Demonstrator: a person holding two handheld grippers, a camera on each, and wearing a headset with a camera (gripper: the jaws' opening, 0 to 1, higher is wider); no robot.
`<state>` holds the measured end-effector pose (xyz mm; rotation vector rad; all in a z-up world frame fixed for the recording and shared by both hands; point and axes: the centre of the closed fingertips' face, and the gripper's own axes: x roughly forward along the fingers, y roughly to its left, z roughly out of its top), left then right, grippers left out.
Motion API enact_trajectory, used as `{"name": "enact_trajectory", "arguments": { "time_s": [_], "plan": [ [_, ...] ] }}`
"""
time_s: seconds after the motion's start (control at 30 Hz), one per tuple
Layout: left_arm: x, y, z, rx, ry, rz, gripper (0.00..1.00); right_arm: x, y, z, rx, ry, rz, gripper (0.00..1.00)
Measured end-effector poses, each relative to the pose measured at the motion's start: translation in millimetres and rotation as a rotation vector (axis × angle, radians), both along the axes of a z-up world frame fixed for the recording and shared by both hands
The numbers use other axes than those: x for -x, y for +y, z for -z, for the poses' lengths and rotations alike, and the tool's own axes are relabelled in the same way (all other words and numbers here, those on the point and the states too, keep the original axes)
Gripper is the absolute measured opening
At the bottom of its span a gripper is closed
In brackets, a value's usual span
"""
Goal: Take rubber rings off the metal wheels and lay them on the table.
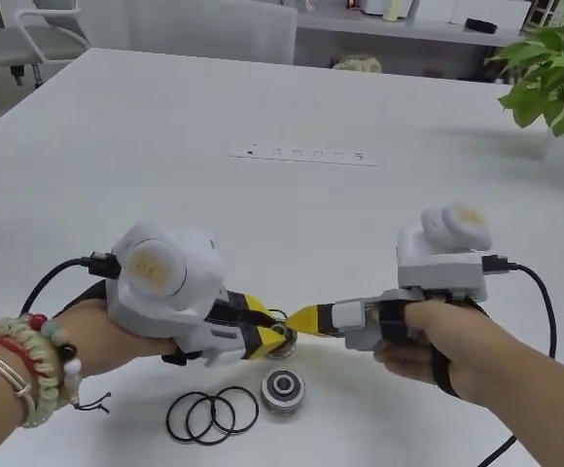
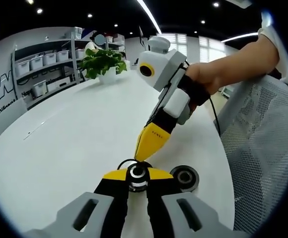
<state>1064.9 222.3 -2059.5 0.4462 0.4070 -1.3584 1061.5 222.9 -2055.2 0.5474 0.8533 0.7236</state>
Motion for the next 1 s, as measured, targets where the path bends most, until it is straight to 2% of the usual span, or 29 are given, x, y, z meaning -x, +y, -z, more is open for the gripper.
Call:
{"name": "enact_trajectory", "arguments": {
  "time_s": [0.07, 0.13, 0.3, 0.37, 0.4, 0.47, 0.57, 0.67, 0.7, 0.8, 0.87, 0.93, 1.0],
  "plan": [
    [-0.5, 1.2, -1.5, -0.015, -0.01, 0.007, 0.09, 0.3, 1.1, -1.1, 0.002, 0.001, -0.003, 0.0],
    [-1.5, 1.8, -6.2, -0.013, -0.018, 0.008, 0.11, -1.0, 1.9, -3.8, 0.002, -0.007, -0.005, 0.0],
    [-8.1, 1.5, -35.4, 0.048, -0.029, -0.011, 0.22, -4.7, 3.2, -13.8, 0.007, -0.044, -0.008, 0.0],
    [-8.2, 0.6, -43.8, 0.066, -0.016, -0.02, 0.26, -6.7, 4.5, -18.7, -0.002, -0.06, -0.008, 0.0],
    [-7.5, 0.0, -48.7, 0.074, -0.023, -0.017, 0.27, -8.0, 4.8, -20.3, -0.004, -0.068, -0.01, 0.0],
    [-3.2, -2.4, -63.8, 0.086, -0.061, 0.007, 0.27, -9.7, 6.4, -27.0, -0.006, -0.089, -0.017, 0.0],
    [0.5, -3.0, -75.8, 0.113, -0.054, 0.006, 0.29, -10.6, 8.3, -33.2, -0.011, -0.106, -0.02, 0.0],
    [9.4, -1.2, -91.8, 0.074, -0.146, 0.061, 0.32, -11.7, 12.3, -44.0, -0.028, -0.132, -0.025, 0.0],
    [11.6, -1.4, -97.2, 0.08, -0.159, 0.068, 0.37, -11.9, 13.1, -45.8, -0.03, -0.137, -0.027, 0.0],
    [19.2, -0.7, -120.6, 0.146, -0.161, 0.061, 0.49, -12.1, 16.2, -50.4, -0.025, -0.156, -0.037, 0.0],
    [23.5, 4.1, -129.5, 0.155, -0.167, 0.065, 0.5, -11.0, 19.1, -52.9, -0.033, -0.16, -0.046, 0.0],
    [27.4, 12.9, -137.2, 0.149, -0.189, 0.064, 0.5, -9.7, 22.5, -55.4, -0.032, -0.169, -0.058, 0.0],
    [30.5, 23.6, -142.0, 0.148, -0.196, 0.056, 0.51, -7.7, 25.0, -55.6, -0.012, -0.184, -0.078, 0.0]
  ]
}}
